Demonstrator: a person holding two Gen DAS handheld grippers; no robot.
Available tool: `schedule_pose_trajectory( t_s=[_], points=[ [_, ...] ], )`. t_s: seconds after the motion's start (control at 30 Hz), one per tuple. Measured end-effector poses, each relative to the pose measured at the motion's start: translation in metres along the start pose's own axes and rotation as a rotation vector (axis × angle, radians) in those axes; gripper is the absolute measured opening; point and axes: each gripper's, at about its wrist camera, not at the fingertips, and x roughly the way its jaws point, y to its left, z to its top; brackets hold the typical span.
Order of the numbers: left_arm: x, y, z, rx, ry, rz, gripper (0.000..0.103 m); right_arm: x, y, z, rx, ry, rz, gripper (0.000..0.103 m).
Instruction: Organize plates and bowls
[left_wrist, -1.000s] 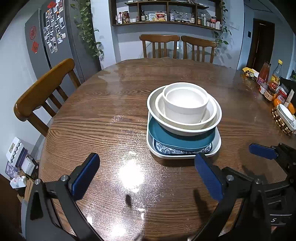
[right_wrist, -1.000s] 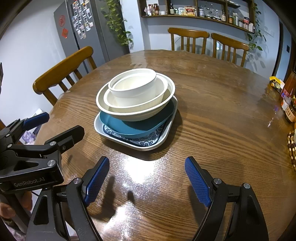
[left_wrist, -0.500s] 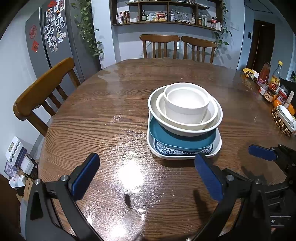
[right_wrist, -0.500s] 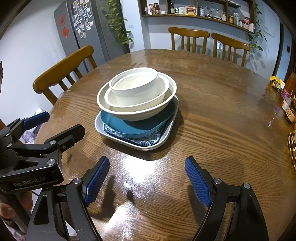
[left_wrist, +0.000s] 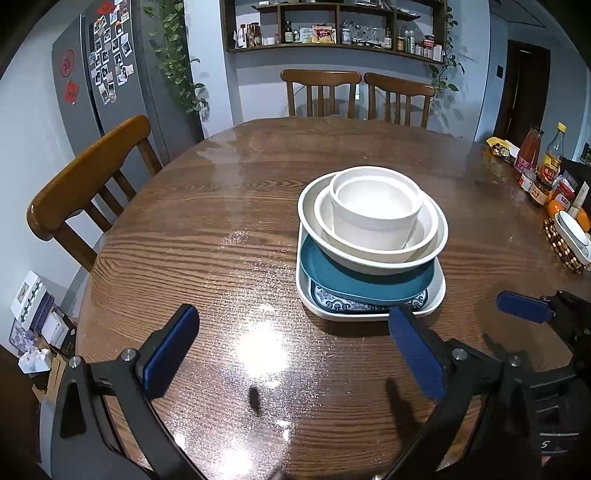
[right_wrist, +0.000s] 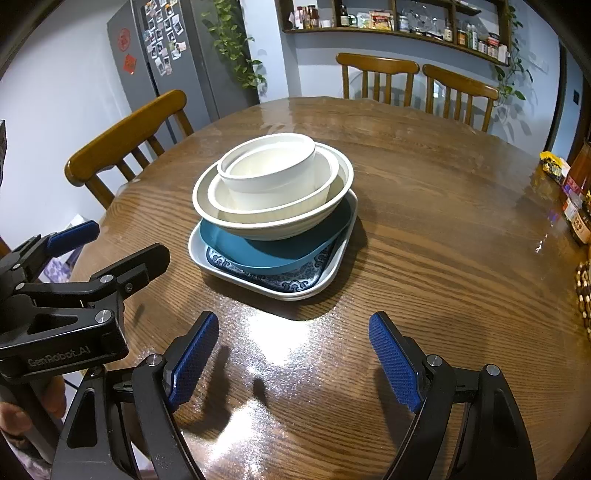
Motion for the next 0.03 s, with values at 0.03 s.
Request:
schedule_pose_trajectory(
  t_s=[0.03],
  points=[
    [0.0002, 0.0001, -0.0002, -0.001, 0.001, 0.001, 0.102, 0.0005, -0.0003, -0.0002, 0.0, 0.0, 0.001, 0.085]
  ],
)
